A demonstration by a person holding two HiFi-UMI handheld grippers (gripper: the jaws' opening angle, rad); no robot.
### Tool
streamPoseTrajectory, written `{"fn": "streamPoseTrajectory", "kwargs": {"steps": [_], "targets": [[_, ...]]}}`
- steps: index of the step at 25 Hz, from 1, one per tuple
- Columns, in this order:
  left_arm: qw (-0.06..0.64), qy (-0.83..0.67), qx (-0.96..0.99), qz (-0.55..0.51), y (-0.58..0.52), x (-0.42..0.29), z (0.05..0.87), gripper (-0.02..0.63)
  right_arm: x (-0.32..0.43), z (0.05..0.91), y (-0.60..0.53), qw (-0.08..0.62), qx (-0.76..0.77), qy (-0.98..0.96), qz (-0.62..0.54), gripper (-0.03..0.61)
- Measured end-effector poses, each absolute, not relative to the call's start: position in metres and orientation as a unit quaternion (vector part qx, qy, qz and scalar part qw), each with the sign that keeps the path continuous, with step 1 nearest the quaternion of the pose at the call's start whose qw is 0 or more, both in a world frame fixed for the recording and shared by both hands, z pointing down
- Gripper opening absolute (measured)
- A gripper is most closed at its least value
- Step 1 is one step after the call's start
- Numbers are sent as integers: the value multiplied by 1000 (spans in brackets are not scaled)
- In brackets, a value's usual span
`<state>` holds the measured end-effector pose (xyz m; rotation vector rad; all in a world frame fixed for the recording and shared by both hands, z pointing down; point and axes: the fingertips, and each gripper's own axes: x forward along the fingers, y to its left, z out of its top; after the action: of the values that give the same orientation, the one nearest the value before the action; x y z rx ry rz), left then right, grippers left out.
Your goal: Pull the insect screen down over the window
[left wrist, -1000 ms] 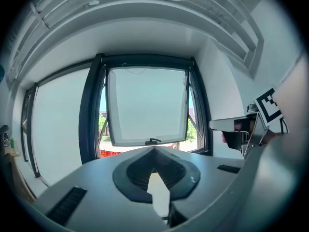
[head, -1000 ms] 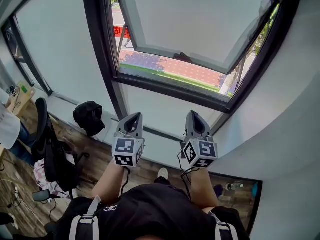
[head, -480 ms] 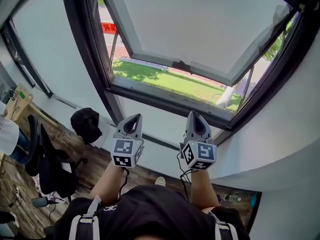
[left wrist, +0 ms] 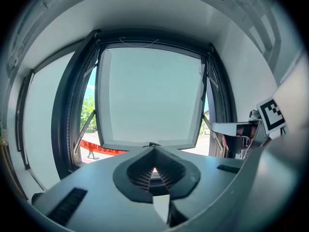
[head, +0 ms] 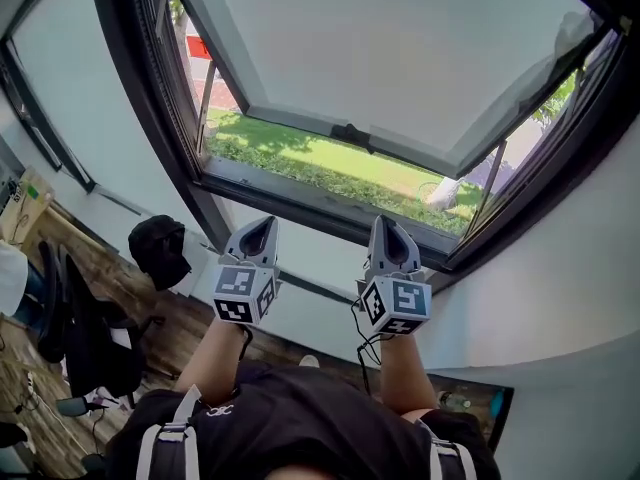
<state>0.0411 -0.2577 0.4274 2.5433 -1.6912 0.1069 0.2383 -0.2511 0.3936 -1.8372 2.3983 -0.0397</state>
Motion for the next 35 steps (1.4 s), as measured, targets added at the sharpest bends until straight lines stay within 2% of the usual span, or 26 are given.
{"fn": "streamPoseTrajectory", "kwargs": {"steps": [16,31,35], "targets": [[36,-520,852,46,-307,37,428,12,238,395,-271,50,-653,755,-3,6],[-10,-447,892,66,-359,-1,416,12,207,385,-292,73,-725,684,10,6],[-39,-438,895,80,-375,-12,410,14,188,386,-302,45,-731,680,31,6]]}}
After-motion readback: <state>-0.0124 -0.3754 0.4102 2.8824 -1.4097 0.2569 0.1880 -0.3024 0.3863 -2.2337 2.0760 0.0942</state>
